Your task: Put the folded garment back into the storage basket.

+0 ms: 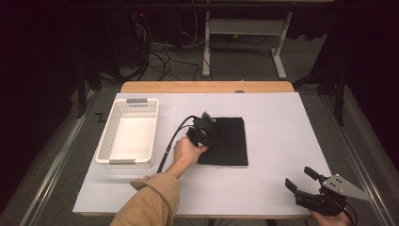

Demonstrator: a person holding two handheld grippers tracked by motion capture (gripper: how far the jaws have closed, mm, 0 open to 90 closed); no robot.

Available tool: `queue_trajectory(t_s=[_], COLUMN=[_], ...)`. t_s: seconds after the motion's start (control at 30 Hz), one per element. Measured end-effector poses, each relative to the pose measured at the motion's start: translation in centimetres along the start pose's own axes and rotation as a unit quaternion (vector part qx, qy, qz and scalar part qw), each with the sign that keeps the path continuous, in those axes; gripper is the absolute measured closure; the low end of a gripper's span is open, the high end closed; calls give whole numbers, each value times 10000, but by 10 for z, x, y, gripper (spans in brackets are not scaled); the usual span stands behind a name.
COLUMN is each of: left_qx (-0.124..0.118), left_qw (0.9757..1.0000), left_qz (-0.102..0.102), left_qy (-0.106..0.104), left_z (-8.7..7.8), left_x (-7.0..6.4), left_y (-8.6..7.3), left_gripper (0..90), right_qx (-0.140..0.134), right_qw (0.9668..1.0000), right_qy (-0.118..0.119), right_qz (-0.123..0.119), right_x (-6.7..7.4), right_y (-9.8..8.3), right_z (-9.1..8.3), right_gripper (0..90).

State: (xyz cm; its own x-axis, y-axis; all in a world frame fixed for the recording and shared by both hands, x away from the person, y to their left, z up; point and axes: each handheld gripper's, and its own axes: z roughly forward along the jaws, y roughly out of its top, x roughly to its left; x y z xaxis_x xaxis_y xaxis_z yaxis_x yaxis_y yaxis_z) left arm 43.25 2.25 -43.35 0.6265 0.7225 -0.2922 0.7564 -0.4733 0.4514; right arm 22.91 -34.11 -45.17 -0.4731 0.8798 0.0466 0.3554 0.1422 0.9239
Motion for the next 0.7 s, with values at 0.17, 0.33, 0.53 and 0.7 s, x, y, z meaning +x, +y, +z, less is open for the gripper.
queue_trajectory(t_s=[0.17,0.33,0.53,0.7], left_qx=[-187,-306,-434,-548], left_qw=[9997,9992,9986,9980], left_qz=[-1,25,59,85], left_qy=[-164,-241,-289,-303], left_z=[-11,-20,-31,-44], left_x=[-1,-3,-4,-3], left_y=[1,1,1,-1], left_gripper=[710,712,714,718], right_qx=[1,-2,-8,-8], right_qw=[10000,10000,10000,10000], right_qy=[-4,1,-4,-5], right_qz=[-3,-9,-5,-2], right_x=[0,0,0,0], right_y=[0,0,0,0], right_z=[0,0,0,0], right_gripper=[172,173,174,175])
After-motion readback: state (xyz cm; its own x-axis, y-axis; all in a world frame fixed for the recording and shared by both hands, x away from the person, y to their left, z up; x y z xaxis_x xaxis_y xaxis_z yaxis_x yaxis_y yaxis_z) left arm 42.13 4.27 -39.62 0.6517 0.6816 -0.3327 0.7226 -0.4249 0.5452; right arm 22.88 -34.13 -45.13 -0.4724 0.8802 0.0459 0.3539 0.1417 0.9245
